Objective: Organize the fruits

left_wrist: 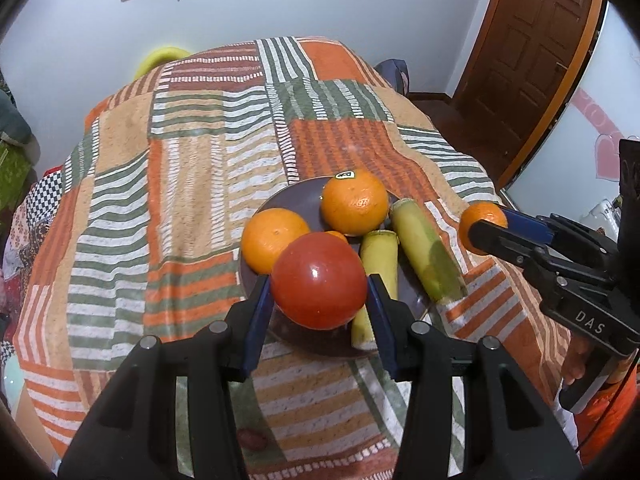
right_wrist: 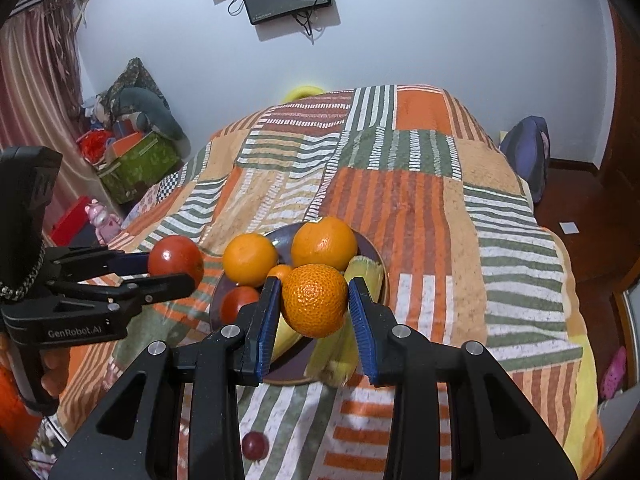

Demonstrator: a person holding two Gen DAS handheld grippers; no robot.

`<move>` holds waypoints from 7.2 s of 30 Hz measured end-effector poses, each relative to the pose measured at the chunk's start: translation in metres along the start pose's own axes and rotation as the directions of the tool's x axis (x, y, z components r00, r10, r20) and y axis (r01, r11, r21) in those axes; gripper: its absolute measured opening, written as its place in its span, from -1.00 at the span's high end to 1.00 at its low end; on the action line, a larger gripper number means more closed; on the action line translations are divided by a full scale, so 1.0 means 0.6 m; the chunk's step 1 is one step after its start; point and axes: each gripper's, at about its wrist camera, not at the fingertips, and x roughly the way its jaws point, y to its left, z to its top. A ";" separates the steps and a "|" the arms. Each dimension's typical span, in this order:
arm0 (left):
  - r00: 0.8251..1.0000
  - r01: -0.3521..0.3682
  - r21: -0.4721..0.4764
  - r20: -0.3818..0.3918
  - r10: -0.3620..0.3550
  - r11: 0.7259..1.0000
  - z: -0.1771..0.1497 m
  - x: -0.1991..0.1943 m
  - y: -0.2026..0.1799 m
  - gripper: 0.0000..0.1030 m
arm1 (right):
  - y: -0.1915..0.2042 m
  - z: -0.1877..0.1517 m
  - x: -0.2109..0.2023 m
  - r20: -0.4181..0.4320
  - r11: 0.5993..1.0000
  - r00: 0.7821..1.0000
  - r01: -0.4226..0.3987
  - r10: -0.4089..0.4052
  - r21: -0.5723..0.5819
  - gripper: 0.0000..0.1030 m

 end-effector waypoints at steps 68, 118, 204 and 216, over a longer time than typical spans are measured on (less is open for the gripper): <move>0.988 -0.157 -0.075 -0.012 0.156 0.985 -0.135 -0.110 0.071 -0.03 | 0.055 -0.076 -0.037 -0.114 0.997 0.993 -0.020 0.011 -0.074 0.21; 0.980 -0.076 -0.032 -0.185 0.069 0.997 -0.205 0.009 0.088 0.48 | 0.056 -0.141 0.035 -0.247 0.993 0.967 -0.083 0.061 -0.080 0.65; 0.711 -0.143 -0.072 0.687 0.153 0.987 -0.160 -0.498 -0.142 -0.25 | 0.144 -0.032 -0.376 0.469 0.986 0.878 -0.016 0.093 -0.166 -0.01; 0.657 -0.157 -0.088 0.734 0.171 0.984 -0.197 -0.528 -0.151 -0.91 | 0.163 -0.056 -0.402 0.544 0.988 0.838 0.051 0.037 -0.145 -0.74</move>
